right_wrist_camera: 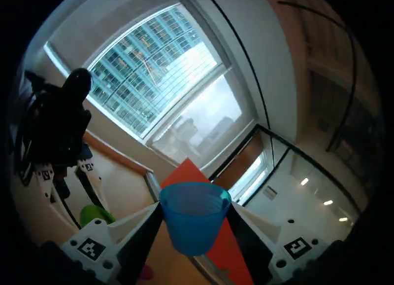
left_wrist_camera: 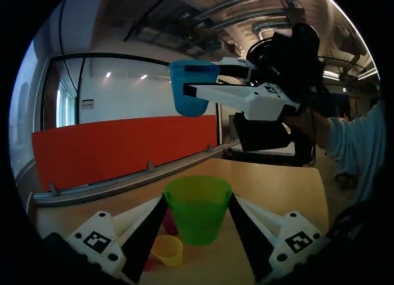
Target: Pour water
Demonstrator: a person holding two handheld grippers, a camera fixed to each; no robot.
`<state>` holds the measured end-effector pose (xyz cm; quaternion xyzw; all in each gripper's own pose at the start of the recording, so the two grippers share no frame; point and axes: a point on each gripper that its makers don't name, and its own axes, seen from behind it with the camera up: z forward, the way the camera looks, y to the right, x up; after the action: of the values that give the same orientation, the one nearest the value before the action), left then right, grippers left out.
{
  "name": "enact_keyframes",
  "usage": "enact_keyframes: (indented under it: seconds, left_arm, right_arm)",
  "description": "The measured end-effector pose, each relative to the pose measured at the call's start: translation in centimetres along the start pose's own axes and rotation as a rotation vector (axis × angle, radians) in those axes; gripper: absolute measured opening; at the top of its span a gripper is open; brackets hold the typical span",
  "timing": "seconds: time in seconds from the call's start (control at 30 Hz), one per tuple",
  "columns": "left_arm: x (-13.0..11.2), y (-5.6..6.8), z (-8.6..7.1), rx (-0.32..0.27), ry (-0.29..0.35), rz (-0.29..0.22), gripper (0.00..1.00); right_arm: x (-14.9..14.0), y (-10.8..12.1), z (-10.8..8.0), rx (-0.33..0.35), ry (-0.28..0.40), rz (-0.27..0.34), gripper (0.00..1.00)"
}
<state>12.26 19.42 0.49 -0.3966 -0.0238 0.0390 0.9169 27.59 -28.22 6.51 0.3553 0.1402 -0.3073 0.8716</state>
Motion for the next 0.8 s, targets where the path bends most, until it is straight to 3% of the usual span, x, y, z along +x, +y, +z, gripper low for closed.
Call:
enact_keyframes:
  seconds: [0.2, 0.4, 0.5, 0.8]
  left_arm:
    - [0.2, -0.1, 0.0, 0.002, 0.002, 0.002, 0.86]
    - [0.5, -0.2, 0.0, 0.006, 0.003, 0.001, 0.86]
    - [0.5, -0.2, 0.0, 0.006, 0.002, 0.003, 0.86]
    - [0.4, -0.4, -0.4, 0.015, -0.003, 0.005, 0.86]
  right_arm:
    - [0.6, -0.9, -1.0, 0.029, 0.005, 0.254, 0.9]
    - [1.4, -1.2, -1.8, 0.052, 0.014, 0.45, 0.9]
    - [1.4, -1.2, -2.1, 0.059, 0.016, 0.49, 0.9]
    - [0.1, -1.4, -3.6, 0.055, -0.012, 0.515, 0.9]
